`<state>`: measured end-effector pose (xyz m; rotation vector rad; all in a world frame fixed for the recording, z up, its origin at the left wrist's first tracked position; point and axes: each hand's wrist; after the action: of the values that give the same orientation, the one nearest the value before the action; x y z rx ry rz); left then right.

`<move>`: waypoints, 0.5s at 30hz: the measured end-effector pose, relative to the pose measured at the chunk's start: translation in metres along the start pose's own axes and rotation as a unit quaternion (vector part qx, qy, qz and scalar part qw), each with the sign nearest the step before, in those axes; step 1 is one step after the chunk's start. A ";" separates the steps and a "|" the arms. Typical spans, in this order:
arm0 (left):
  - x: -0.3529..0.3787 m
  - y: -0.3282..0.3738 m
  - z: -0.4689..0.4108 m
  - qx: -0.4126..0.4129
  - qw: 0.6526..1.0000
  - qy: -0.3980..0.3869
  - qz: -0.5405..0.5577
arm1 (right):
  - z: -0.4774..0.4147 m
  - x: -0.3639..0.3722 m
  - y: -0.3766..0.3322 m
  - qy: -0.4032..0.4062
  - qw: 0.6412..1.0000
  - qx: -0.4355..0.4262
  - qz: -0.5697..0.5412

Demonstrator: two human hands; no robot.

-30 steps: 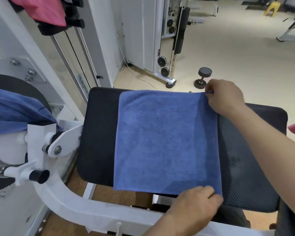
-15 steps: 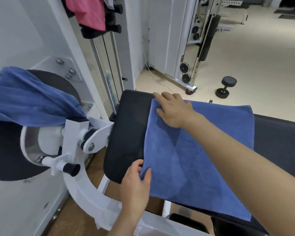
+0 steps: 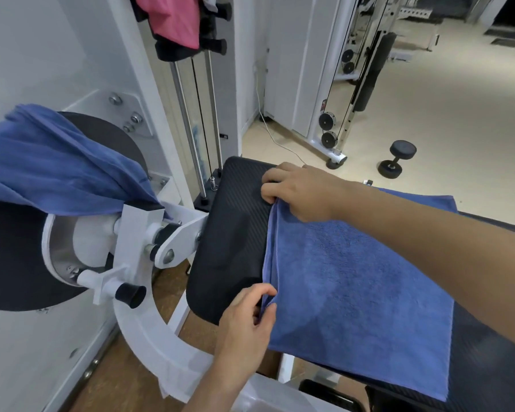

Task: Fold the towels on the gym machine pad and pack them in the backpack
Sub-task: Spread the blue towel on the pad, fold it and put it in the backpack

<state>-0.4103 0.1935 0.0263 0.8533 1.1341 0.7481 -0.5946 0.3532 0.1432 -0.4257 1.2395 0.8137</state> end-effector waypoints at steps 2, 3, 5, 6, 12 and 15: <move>0.000 -0.002 -0.002 -0.016 1.000 0.002 -0.001 | -0.002 -0.004 -0.003 -0.034 0.999 -0.029 -0.002; 0.000 -0.004 -0.004 -0.023 1.000 0.002 0.007 | -0.003 -0.006 -0.005 -0.055 0.998 -0.039 0.000; -0.002 -0.006 -0.007 -0.038 0.999 0.002 0.031 | -0.006 -0.012 -0.006 -0.113 0.993 -0.039 -0.022; -0.003 -0.005 -0.009 -0.050 0.998 0.003 0.046 | -0.007 -0.016 -0.006 -0.144 0.988 -0.031 -0.046; -0.018 -0.008 -0.008 -0.071 0.987 0.060 0.128 | -0.002 -0.031 0.004 -0.176 0.984 0.015 0.001; -0.033 -0.006 -0.006 -0.058 0.987 0.080 0.124 | 0.009 -0.031 0.009 -0.147 0.987 0.034 0.045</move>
<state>-0.4239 0.1635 0.0348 0.8558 1.1249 1.0948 -0.5989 0.3555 0.1762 -0.1853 1.0129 0.8744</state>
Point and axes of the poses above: each hand's wrist, its own z-axis away from the middle knuckle, its own x-axis out of the palm, y = z × x, and after that the axes turned 11 degrees about -y, right-handed
